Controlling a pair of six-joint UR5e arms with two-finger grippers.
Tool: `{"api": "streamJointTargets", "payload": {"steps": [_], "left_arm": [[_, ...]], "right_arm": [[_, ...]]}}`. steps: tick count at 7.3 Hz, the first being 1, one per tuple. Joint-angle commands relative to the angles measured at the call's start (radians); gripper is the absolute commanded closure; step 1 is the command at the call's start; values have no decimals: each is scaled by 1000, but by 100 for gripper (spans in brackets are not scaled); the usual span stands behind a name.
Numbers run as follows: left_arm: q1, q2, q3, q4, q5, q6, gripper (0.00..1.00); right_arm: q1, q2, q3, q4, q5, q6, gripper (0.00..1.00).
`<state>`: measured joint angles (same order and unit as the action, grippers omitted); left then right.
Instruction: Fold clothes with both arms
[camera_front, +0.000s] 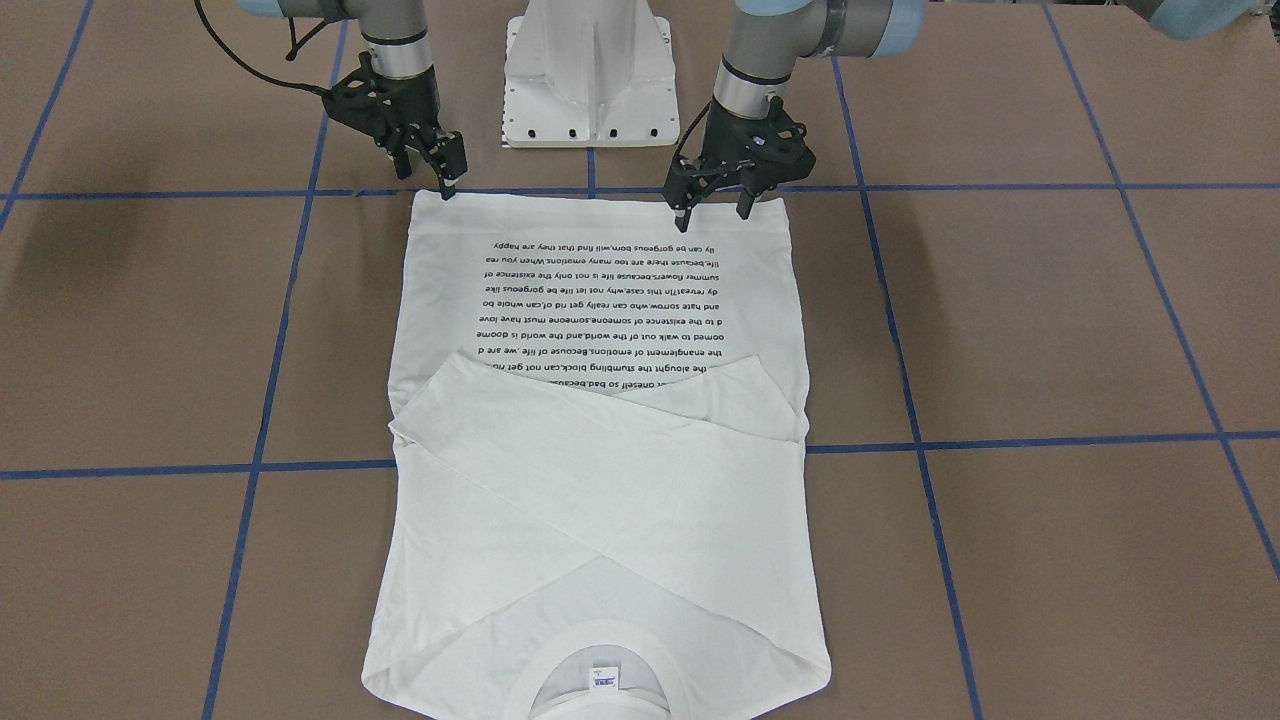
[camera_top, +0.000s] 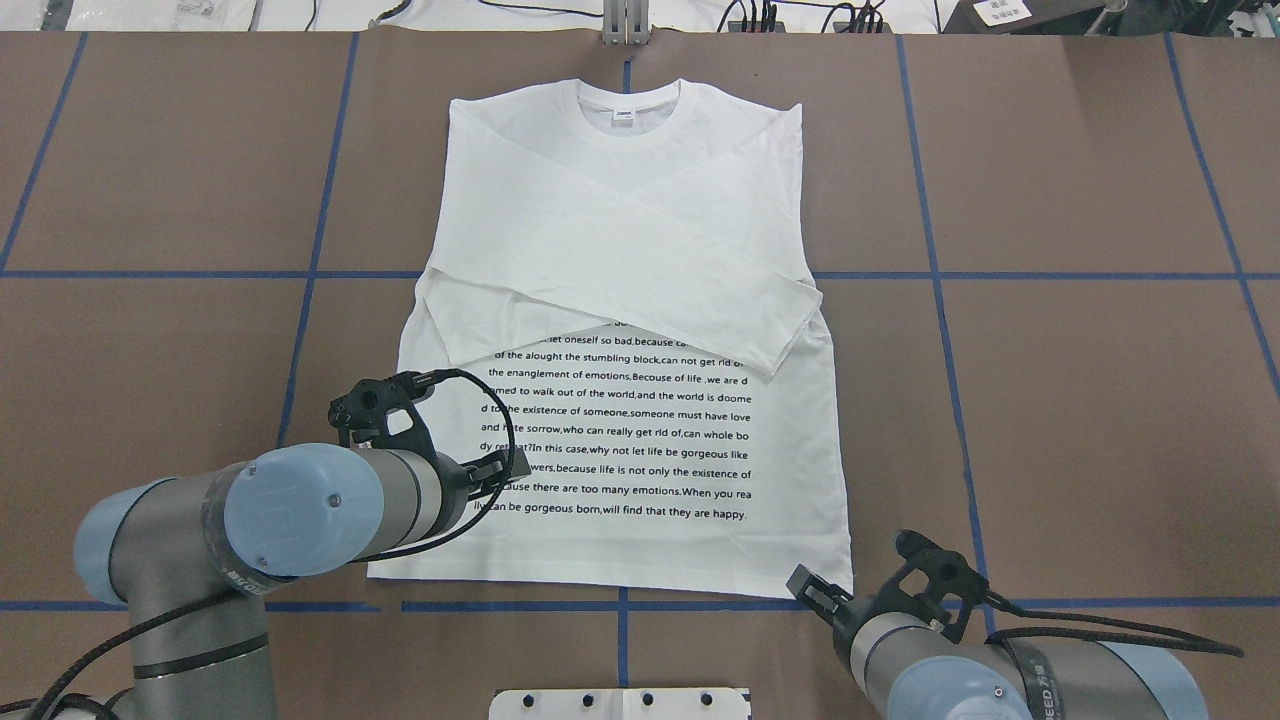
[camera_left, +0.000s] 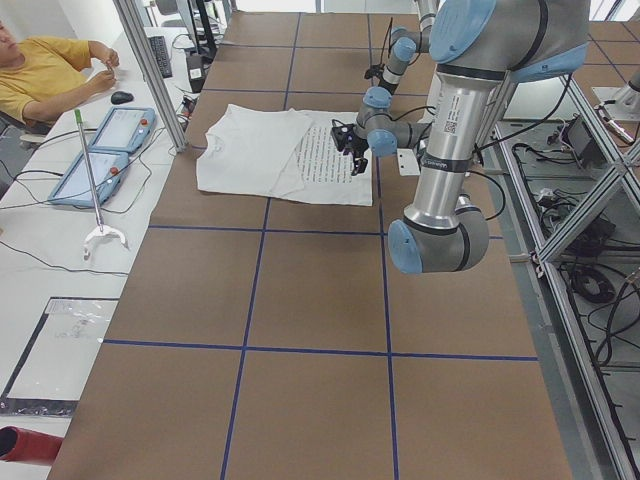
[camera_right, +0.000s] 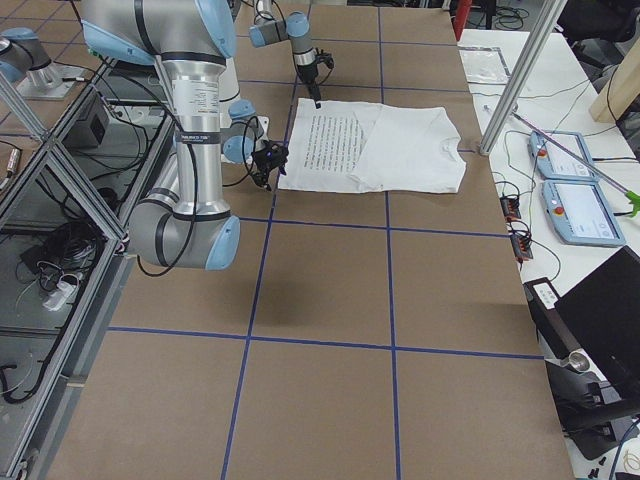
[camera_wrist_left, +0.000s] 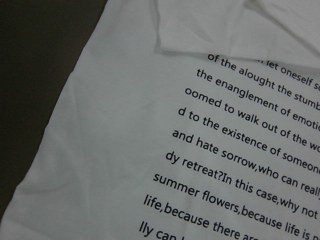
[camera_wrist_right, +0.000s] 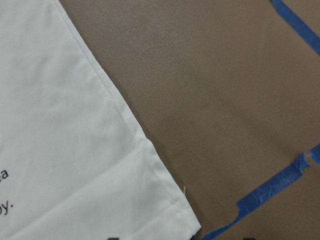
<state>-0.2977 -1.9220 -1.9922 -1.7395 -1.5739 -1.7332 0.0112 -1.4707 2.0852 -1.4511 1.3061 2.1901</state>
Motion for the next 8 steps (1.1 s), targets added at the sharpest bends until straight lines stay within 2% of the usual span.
{"api": "streamJointTargets", "payload": {"steps": [1, 2, 3, 8], "left_arm": [[0, 0, 0, 0, 0, 0, 1], [0, -2, 0, 0, 0, -2, 1], [0, -2, 0, 0, 2, -8, 1], [0, 0, -13, -2, 2, -11, 1]], "right_arm": [[0, 0, -2, 0, 2, -3, 87], [1, 0, -4, 0, 4, -3, 90], [3, 0, -4, 0, 5, -3, 100], [21, -2, 36, -8, 27, -9, 100]]}}
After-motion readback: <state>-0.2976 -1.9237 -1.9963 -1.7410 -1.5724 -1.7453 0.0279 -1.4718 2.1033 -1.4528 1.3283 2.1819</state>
